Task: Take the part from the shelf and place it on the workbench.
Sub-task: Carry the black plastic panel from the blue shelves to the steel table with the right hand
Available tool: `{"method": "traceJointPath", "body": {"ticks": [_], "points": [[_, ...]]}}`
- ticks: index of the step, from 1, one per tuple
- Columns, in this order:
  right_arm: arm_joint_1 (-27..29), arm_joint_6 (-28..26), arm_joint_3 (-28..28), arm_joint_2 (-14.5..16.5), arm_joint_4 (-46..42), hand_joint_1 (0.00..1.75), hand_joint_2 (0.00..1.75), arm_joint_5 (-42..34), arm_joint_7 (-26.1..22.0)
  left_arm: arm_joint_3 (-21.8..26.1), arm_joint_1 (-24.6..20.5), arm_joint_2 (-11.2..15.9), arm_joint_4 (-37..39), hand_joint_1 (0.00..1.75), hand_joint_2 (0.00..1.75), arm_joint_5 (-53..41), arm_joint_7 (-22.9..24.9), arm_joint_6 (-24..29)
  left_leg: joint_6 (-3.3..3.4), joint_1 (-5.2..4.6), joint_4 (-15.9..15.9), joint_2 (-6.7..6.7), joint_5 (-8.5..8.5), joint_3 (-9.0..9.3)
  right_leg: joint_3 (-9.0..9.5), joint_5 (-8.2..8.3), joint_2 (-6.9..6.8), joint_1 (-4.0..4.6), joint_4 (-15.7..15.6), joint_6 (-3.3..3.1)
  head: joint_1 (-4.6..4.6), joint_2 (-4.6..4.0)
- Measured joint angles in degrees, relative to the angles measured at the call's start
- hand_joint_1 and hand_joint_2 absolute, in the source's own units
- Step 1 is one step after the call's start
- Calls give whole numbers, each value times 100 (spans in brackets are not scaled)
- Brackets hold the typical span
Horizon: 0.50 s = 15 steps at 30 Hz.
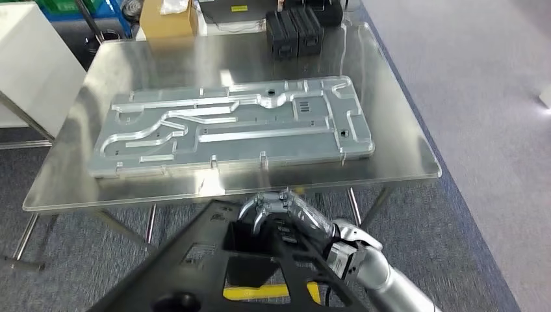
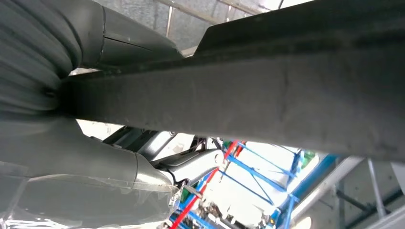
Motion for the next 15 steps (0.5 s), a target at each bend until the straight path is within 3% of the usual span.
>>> {"method": "traceJointPath", "body": {"ticks": [1, 3, 4, 5, 8, 9, 11, 13, 15], "points": [[3, -20, 1, 0, 6, 175, 175, 21, 13, 11, 14, -1, 0, 0, 175, 0, 0, 1, -5, -2, 133, 23, -271, -266, 156, -92, -4, 4, -32, -11, -3, 0], [4, -131, 2, 0, 15, 175, 175, 138, 71, 28, 45, -2, 0, 0, 175, 2, 0, 3, 11, -3, 38, 36, -807, -647, 468, -289, 5, 12, -66, -13, -5, -1], [4, -246, 2, 0, 19, 175, 175, 260, 120, 37, 55, -3, 0, 0, 175, 2, -1, 3, 33, -5, -153, 42, -857, -775, 619, -397, 8, 17, -72, -10, -7, -1], [3, -411, 2, 3, 26, 175, 175, 426, 173, 51, 64, -3, 0, 0, 175, -1, -2, 3, 68, -14, -427, 50, -628, -878, 758, -514, 9, 25, -75, -4, -6, 0], [-44, -940, -5, 31, 81, 175, 175, 951, 299, 104, 101, -6, 0, 0, 175, -37, -10, 3, 185, -82, -1262, 73, 1002, -1089, 1038, -865, 41, 69, -11, 57, -3, 0], [-82, -1028, -9, 44, 93, 175, 175, 1045, 323, 114, 101, -9, 0, 0, 175, -47, -11, 3, 202, -103, -1341, 71, 1297, -1117, 1090, -970, 59, 84, 11, 89, -3, 0], [-179, -1126, -19, 78, 90, 175, 175, 1172, 348, 120, 55, -20, 0, 0, 175, -62, -15, 0, 233, -108, -1281, 51, 1309, -1098, 1187, -1131, 64, 84, -2, 159, 1, 0], [-299, -1321, -23, 108, 81, 175, 175, 1432, 360, 123, -13, -32, 0, 0, 175, -97, -23, -5, 316, -95, -1279, 36, 1225, -1046, 1162, -1275, 39, 66, 164, 209, 3, 0], [-436, -1627, -20, 132, 96, 175, 175, 1872, 417, 133, -50, -37, 0, 0, 175, -141, -30, -11, 385, -94, -1290, 23, 1138, -984, 770, -1545, 14, 69, 822, 230, 7, 0]]}}
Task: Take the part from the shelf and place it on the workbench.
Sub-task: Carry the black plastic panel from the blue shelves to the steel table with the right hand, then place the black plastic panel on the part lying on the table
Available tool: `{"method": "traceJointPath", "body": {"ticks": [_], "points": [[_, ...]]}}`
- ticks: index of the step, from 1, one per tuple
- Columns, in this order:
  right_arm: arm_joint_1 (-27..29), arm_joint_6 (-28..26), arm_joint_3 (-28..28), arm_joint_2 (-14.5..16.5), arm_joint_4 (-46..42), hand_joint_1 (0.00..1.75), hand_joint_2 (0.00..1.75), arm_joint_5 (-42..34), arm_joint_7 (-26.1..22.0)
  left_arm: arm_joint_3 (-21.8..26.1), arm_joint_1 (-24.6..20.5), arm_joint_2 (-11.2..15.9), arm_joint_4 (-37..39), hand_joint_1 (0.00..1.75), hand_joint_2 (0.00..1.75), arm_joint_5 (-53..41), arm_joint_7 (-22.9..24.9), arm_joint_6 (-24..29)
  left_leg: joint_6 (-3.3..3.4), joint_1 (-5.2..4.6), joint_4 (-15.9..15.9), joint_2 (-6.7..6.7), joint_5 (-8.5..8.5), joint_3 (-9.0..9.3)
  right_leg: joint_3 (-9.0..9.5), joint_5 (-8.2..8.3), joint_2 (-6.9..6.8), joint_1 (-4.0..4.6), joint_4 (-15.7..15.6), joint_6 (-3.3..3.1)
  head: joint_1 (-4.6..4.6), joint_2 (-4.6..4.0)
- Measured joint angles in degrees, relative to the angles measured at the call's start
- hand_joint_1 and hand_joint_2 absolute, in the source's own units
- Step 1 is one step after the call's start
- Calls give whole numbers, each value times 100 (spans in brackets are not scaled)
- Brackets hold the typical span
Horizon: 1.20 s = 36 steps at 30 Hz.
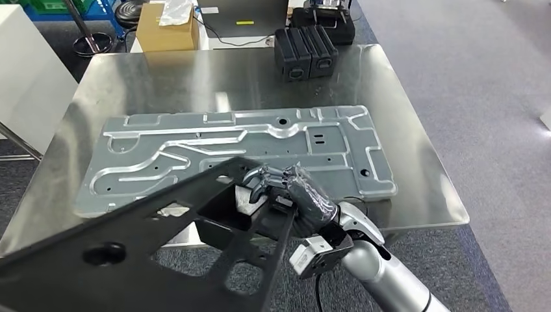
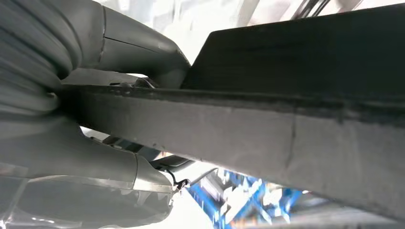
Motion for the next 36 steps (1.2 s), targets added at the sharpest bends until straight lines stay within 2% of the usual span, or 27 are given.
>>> {"method": "traceJointPath", "body": {"ticks": [1, 2, 3, 4, 6, 7, 8, 9, 10, 13, 14, 16, 17, 18, 19, 20, 21, 22, 23, 24, 28, 30, 32, 33, 34, 35, 36], "points": [[-70, -156, 4, 19, 24, 175, 175, 250, 47, 11, -7, -1, 0, 0, 175, -19, -2, -4, 15, -7, 0, -4, -45, 28, -303, -123, -5, 6, 421, 5, 0, 0], [-135, -296, 13, 40, 54, 175, 175, 501, 93, 22, -10, -1, 0, 0, 175, -37, -4, -9, 19, -16, 1, -11, -91, 64, -586, -159, -7, 9, 753, 7, 0, -1], [-197, -436, 33, 66, 90, 175, 175, 765, 138, 33, -13, -2, 0, 0, 175, -57, -7, -13, 19, -26, 1, -21, -138, 112, -793, -66, -9, 12, 903, -1, -1, -1], [-263, -579, 67, 99, 131, 175, 175, 1040, 184, 41, -14, -5, 0, 0, 175, -74, -11, -16, 17, -38, 2, -34, -185, 173, -893, 157, -10, 19, 832, -21, 0, -1], [-431, -849, 152, 168, 215, 175, 175, 1565, 292, 56, -14, -30, 1, 0, 175, -110, -27, -21, 9, -55, -2, -63, -271, 298, -843, 809, -6, 52, 175, -104, 1, 0], [-525, -955, 196, 202, 257, 175, 175, 1780, 354, 66, -15, -52, 3, 0, 175, -128, -37, -24, -1, -69, -1, -80, -304, 338, -779, 1054, -2, 75, -165, -151, -7, 0], [-622, -1021, 237, 233, 290, 175, 175, 1948, 409, 73, -18, -71, 5, 0, 175, -146, -48, -28, -20, -73, -5, -96, -325, 357, -724, 1190, 2, 97, -419, -189, -7, 0], [-706, -1061, 282, 265, 319, 175, 175, 2080, 460, 79, -18, -85, 8, 0, 175, -165, -58, -35, -44, -70, -14, -108, -335, 362, -696, 1224, 9, 114, -545, -214, -9, 0], [-779, -1078, 326, 299, 339, 175, 175, 2176, 501, 84, -20, -89, 9, 0, 175, -182, -68, -43, -73, -70, -29, -118, -338, 366, -677, 1212, 12, 124, -588, -224, -10, 0], [-948, -1071, 433, 414, 369, 175, 175, 2349, 591, 90, -27, -91, 7, 0, 175, -215, -89, -62, -169, -89, 7, -97, -414, 385, -550, 1236, -4, 60, -762, -267, -21, 0], [-1007, -1057, 467, 451, 386, 175, 175, 2382, 624, 92, -33, -93, 7, 0, 175, -221, -92, -64, -204, -89, 194, -74, -522, 312, -488, 1244, -21, 32, -819, -288, -40, 0], [-1114, -1010, 533, 508, 443, 175, 175, 2457, 710, 110, -38, -96, 7, 0, 175, -232, -95, -66, -268, -43, 874, -27, -819, -18, -408, 1222, -52, 20, -855, -315, -74, 0], [-1154, -978, 567, 525, 487, 175, 175, 2511, 762, 121, -36, -96, 7, 0, 175, -240, -97, -66, -301, -15, 1215, -14, -917, -203, -385, 1202, -61, 16, -855, -320, -77, 0], [-1180, -944, 598, 538, 542, 175, 175, 2572, 814, 134, -33, -96, 7, 0, 175, -247, -101, -67, -330, 13, 1398, -1, -923, -319, -361, 1179, -66, 12, -853, -316, -77, 0], [-1203, -913, 629, 550, 608, 175, 175, 2639, 866, 147, -29, -96, 7, 0, 175, -256, -106, -69, -359, 41, 1371, 13, -821, -333, -332, 1152, -67, 2, -848, -303, -77, 0], [-1231, -887, 658, 564, 683, 175, 175, 2705, 917, 160, -27, -96, 7, 0, 175, -263, -114, -73, -386, 68, 1114, 29, -620, -230, -299, 1118, -66, -12, -838, -282, -77, 0], [-1269, -862, 683, 585, 766, 175, 175, 2759, 964, 173, -28, -96, 7, 0, 175, -267, -122, -76, -413, 93, 719, 46, -406, -59, -268, 1074, -65, -24, -819, -250, -77, 0], [-1318, -842, 702, 607, 852, 175, 175, 2801, 1000, 185, -30, -97, 7, 0, 175, -269, -131, -81, -430, 94, 352, 56, -261, 121, -251, 1029, -60, -26, -790, -210, -85, 0], [-1369, -804, 717, 633, 942, 175, 175, 2835, 1039, 197, -36, -99, 8, 0, 175, -271, -140, -85, -418, 90, 91, 57, -192, 249, -246, 993, -55, -22, -766, -169, -92, 0], [-1419, -743, 732, 658, 1045, 175, 175, 2858, 1083, 207, -41, -101, 8, 0, 175, -273, -147, -88, -393, 80, -37, 53, -200, 311, -248, 968, -52, -9, -751, -134, -97, 0], [-1592, -498, 794, 767, 1586, 175, 175, 2921, 1264, 251, -40, -102, 7, 0, 175, -279, -168, -86, -211, 71, -75, 29, -276, 342, -259, 865, -58, -22, -675, -32, -90, 0], [-1702, -437, 817, 824, 1903, 175, 175, 2972, 1341, 284, -44, -102, 7, 0, 175, -284, -174, -81, -142, 73, -92, 28, -290, 363, -524, 620, -55, -32, -161, -6, -86, 0], [-1779, -381, 826, 874, 2249, 175, 175, 3052, 1433, 318, -50, -102, 7, 0, 175, -286, -176, -81, -101, 52, -91, 23, -310, 373, -991, 364, -53, -25, 614, -6, -86, 0], [-1796, -341, 827, 893, 2416, 175, 175, 3090, 1491, 335, -49, -102, 8, 0, 175, -286, -179, -84, -88, 38, -91, 16, -320, 384, -1171, 351, -52, -19, 855, -16, -86, 0], [-1806, -293, 828, 912, 2573, 175, 175, 3124, 1557, 350, -44, -102, 8, 0, 175, -286, -186, -87, -79, 24, -90, 6, -331, 401, -1252, 455, -51, -8, 884, -39, -86, 0], [-1818, -237, 828, 934, 2711, 175, 175, 3161, 1637, 363, -38, -103, 8, 0, 175, -286, -200, -90, -75, 8, -90, -5, -343, 426, -1222, 659, -50, 11, 693, -76, -86, 0], [-1836, -174, 827, 961, 2845, 175, 175, 3203, 1729, 379, -32, -108, 9, 0, 175, -286, -222, -93, -75, -6, -91, -15, -357, 454, -1104, 924, -48, 38, 335, -134, -86, 0]]}}
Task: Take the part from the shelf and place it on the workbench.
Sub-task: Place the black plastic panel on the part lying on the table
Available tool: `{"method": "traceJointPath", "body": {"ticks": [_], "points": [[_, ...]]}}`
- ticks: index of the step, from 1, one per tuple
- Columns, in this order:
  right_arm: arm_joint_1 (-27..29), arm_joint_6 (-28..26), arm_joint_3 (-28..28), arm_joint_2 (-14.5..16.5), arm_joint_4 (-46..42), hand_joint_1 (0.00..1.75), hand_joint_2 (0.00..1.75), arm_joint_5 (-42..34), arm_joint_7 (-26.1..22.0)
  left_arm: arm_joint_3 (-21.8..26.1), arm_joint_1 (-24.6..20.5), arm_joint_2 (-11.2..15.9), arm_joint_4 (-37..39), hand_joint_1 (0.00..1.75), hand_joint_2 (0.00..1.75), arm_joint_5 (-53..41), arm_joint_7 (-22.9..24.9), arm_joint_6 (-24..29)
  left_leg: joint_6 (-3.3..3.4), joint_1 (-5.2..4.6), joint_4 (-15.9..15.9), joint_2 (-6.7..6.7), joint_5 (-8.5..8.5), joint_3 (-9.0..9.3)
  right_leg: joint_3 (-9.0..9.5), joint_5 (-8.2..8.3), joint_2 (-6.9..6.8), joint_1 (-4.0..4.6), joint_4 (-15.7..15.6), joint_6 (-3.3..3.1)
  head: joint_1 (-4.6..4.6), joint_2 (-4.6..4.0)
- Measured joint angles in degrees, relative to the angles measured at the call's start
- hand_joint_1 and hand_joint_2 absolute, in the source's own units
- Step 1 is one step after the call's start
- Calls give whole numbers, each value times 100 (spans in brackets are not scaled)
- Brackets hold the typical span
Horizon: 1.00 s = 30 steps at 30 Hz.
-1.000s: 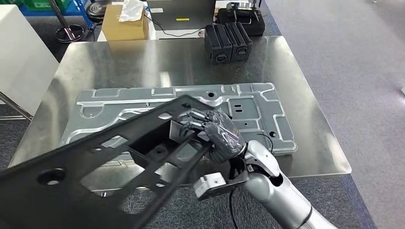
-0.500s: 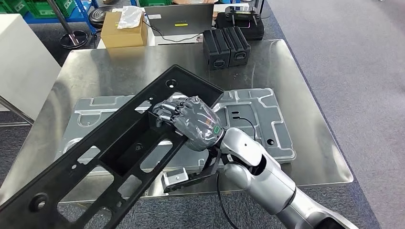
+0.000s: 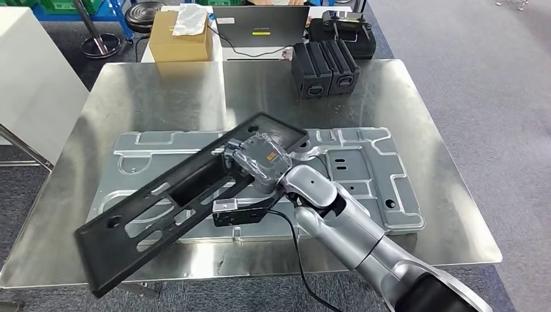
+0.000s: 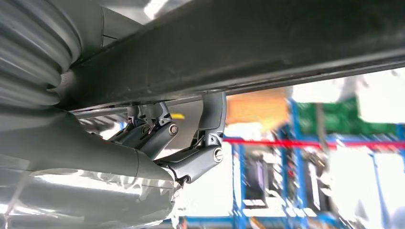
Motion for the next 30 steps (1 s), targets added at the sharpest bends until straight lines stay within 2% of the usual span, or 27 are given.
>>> {"method": "traceJointPath", "body": {"ticks": [1, 2, 3, 5, 7, 9, 11, 12, 13, 14, 16, 17, 19, 21, 23, 24, 26, 27, 28, 29, 30], "points": [[-22, 56, -2, 27, 124, 175, 175, 41, 91, 15, 6, -15, 0, 0, 175, 0, -28, -2, -3, -11, -2, -7, -13, 23, 141, 214, 0, 32, -369, -73, -4, 0], [-46, 106, -4, 54, 234, 175, 175, 86, 186, 31, 7, -31, 0, 0, 175, 0, -63, -2, -14, -22, 0, -13, -23, 31, 261, 355, 0, 60, -692, -129, -7, 0], [-65, 150, -5, 78, 339, 175, 175, 133, 278, 50, 6, -46, 0, 0, 175, 0, -100, -3, -33, -23, -1, -16, -26, 29, 333, 418, 0, 85, -895, -167, -7, 0], [-85, 224, -11, 114, 515, 175, 175, 230, 445, 81, 11, -59, 0, 0, 175, -4, -169, -3, -92, -19, -20, -17, -22, 26, 366, 412, 4, 106, -1022, -182, -2, 0], [-86, 314, -19, 147, 652, 175, 175, 319, 572, 103, 26, -56, -1, 0, 175, -25, -220, -1, -150, -14, 13, -4, -72, 23, 419, 449, 1, 63, -1104, -192, -3, -1], [-95, 451, -26, 188, 789, 175, 175, 388, 661, 121, 34, -58, -2, 0, 175, -62, -270, -1, -203, -4, 397, 12, -307, -135, 479, 482, -7, 17, -1182, -216, -14, -1], [-97, 588, -27, 222, 964, 175, 175, 428, 722, 143, 37, -64, -2, 0, 175, -94, -312, -3, -259, 25, 1114, 24, -628, -475, 494, 475, -13, 17, -1188, -235, -21, 0], [-89, 631, -27, 233, 1055, 175, 175, 439, 741, 156, 42, -64, -2, 0, 175, -102, -327, -4, -284, 41, 1387, 32, -703, -616, 497, 467, -15, 16, -1182, -233, -21, 0], [-81, 652, -27, 238, 1138, 175, 175, 443, 752, 168, 47, -63, -2, 0, 175, -108, -340, -4, -307, 57, 1470, 39, -671, -671, 498, 455, -14, 11, -1171, -224, -21, 0], [-79, 659, -28, 243, 1204, 131, 131, 445, 757, 178, 53, -62, -2, 0, 175, -111, -353, -6, -326, 74, 1316, 46, -526, -605, 502, 436, -9, 0, -1150, -209, -21, 0], [-94, 665, -35, 263, 1302, 44, 44, 444, 762, 197, 56, -59, -2, 0, 175, -122, -379, -20, -353, 103, 611, 58, -162, -260, 510, 379, 6, -19, -1091, -161, -22, -1], [-106, 668, -43, 275, 1343, 0, 0, 442, 763, 207, 52, -59, -2, 0, 175, -126, -394, -34, -342, 100, 290, 56, -57, -99, 506, 350, 15, -15, -1053, -131, -26, -1], [-118, 679, -61, 290, 1419, 0, 0, 433, 765, 224, 45, -62, -2, 0, 175, -145, -414, -61, -280, 78, 37, 45, -50, 23, 493, 324, 25, 7, -1023, -73, -27, 0], [-122, 691, -76, 298, 1466, 0, 0, 426, 764, 230, 49, -62, -2, 0, 175, -169, -419, -74, -189, 69, 14, 39, -45, 29, 495, 317, 29, 9, -1032, -24, -23, 0], [-130, 697, -105, 304, 1492, 0, 0, 418, 763, 232, 52, -62, -2, 0, 175, -185, -419, -76, -103, 80, -23, 43, -30, 55, 439, 194, 25, -10, -871, 26, -16, 0], [-130, 697, -125, 304, 1500, 0, 0, 408, 759, 233, 50, -62, -2, 0, 131, -192, -419, -73, -67, 85, -41, 46, -24, 68, 335, 54, 24, -18, -636, 49, -13, 0], [-108, 690, -158, 303, 1503, 0, 0, 374, 741, 238, 47, -62, -2, 0, 44, -210, -419, -65, -28, 73, -44, 48, -29, 73, -32, -285, 20, -23, 107, 74, -5, 0], [-84, 689, -173, 301, 1502, 0, 0, 341, 717, 241, 50, -62, -2, 0, 0, -219, -419, -62, -23, 65, -44, 48, -33, 76, -203, -380, 20, -23, 420, 79, -4, 0], [-54, 690, -195, 297, 1492, 0, 0, 288, 675, 246, 53, -62, -1, 0, 0, -225, -420, -62, -19, 58, -43, 45, -37, 81, -302, -374, 20, -22, 570, 75, -4, 0], [-31, 695, -221, 293, 1470, 0, 0, 221, 619, 251, 55, -62, -1, 0, 0, -227, -421, -65, -20, 52, -43, 41, -40, 88, -294, -258, 20, -20, 500, 60, -4, 0], [-15, 709, -259, 289, 1433, 0, 0, 129, 540, 257, 56, -62, -1, 0, 0, -229, -422, -70, -24, 47, -43, 37, -44, 99, -176, -56, 20, -16, 212, 34, -4, 0]]}}
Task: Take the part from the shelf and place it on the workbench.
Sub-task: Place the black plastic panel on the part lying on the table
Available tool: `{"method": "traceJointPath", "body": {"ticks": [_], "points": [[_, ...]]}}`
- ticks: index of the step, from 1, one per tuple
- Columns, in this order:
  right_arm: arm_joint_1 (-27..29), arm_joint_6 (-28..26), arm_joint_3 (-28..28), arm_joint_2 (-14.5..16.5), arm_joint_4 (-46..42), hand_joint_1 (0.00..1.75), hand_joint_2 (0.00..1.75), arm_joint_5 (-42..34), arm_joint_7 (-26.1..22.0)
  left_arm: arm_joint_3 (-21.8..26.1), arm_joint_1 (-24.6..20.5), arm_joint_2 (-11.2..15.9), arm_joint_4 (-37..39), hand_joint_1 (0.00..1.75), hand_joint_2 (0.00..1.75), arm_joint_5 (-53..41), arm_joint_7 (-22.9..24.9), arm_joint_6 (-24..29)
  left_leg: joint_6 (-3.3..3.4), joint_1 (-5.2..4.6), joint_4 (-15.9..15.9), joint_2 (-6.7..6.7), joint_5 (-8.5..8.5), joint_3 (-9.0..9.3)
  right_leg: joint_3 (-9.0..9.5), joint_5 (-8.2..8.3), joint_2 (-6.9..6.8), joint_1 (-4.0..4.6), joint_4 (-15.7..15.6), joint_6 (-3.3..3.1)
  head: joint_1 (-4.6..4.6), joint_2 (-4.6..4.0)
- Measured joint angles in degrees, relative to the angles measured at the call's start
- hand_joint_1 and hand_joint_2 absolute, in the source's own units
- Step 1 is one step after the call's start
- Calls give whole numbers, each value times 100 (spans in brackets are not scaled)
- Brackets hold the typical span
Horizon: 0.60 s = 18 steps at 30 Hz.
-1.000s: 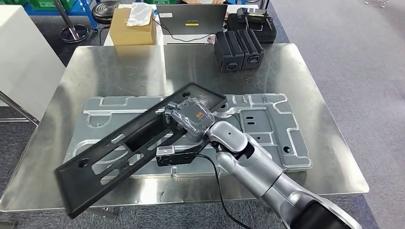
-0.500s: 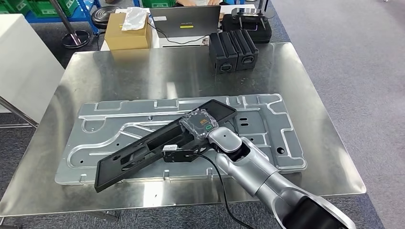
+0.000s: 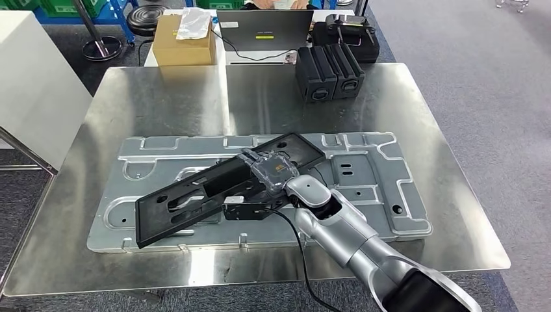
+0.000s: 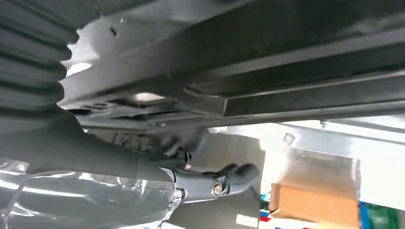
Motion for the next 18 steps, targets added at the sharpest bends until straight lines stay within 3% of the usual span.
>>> {"method": "traceJointPath", "body": {"ticks": [1, 3, 5, 8, 10, 12, 13, 14, 15, 17, 18], "points": [[7, 23, -45, -3, -50, 0, 0, -105, -89, 5, 0, -1, 0, 0, 0, -4, -2, -9, -6, -4, 0, -3, -5, 10, 181, 222, 0, 12, -405, -39, 0, 0], [12, 101, -147, -9, -162, 0, 0, -354, -291, 13, -1, -7, -1, 0, 0, -13, -3, -32, -37, -26, 7, -4, -18, 15, 476, 475, -5, 50, -1065, -99, -3, 0], [36, 202, -251, -26, -275, 0, 0, -637, -513, 18, 0, -11, -1, 0, 0, -33, -4, -49, -92, -36, -4, -1, -22, 15, 545, 491, -4, 84, -1245, -117, -5, 0], [115, 404, -397, -97, -543, 0, 0, -1153, -847, 34, 2, -7, -1, 0, 0, -66, -4, -72, -189, -29, 70, 9, -103, -6, 585, 529, -5, 42, -1324, -172, -9, -1], [160, 555, -497, -166, -774, 0, 0, -1617, -1089, 50, 5, -7, 0, 0, 0, -91, -3, -113, -240, -16, 547, 16, -385, -214, 615, 543, -15, 20, -1362, -217, -16, -1], [246, 664, -603, -276, -1013, 0, 0, -2138, -1348, 65, 12, -8, 1, 0, 0, -116, -10, -154, -281, -3, 1283, 16, -699, -558, 623, 530, -25, 27, -1358, -244, -20, -1], [313, 681, -662, -348, -1142, 0, 0, -2384, -1468, 73, 18, -7, 0, 0, 0, -125, -21, -172, -295, 4, 1504, 17, -740, -670, 629, 519, -28, 29, -1351, -244, -20, -1], [387, 656, -734, -426, -1291, 0, 0, -2606, -1582, 84, 26, -4, -1, 0, 0, -132, -38, -190, -304, 10, 1513, 17, -668, -684, 637, 505, -28, 27, -1341, -238, -20, -1], [459, 593, -820, -504, -1449, 0, 0, -2785, -1684, 96, 33, 1, -1, 0, 0, -139, -60, -213, -306, 18, 1300, 18, -499, -588, 648, 486, -23, 21, -1326, -226, -20, -1], [628, 328, -1060, -656, -1835, 0, 0, -3066, -1915, 126, 41, 9, 0, 0, 0, -150, -113, -261, -292, 23, 577, 19, -130, -245, 667, 433, -15, 19, -1287, -179, -20, -1], [734, 162, -1207, -724, -2048, 0, 0, -3152, -2029, 141, 41, 11, 0, 0, 0, -154, -140, -280, -265, 16, 290, 15, -46, -108, 665, 411, -12, 26, -1266, -150, -18, -1]]}}
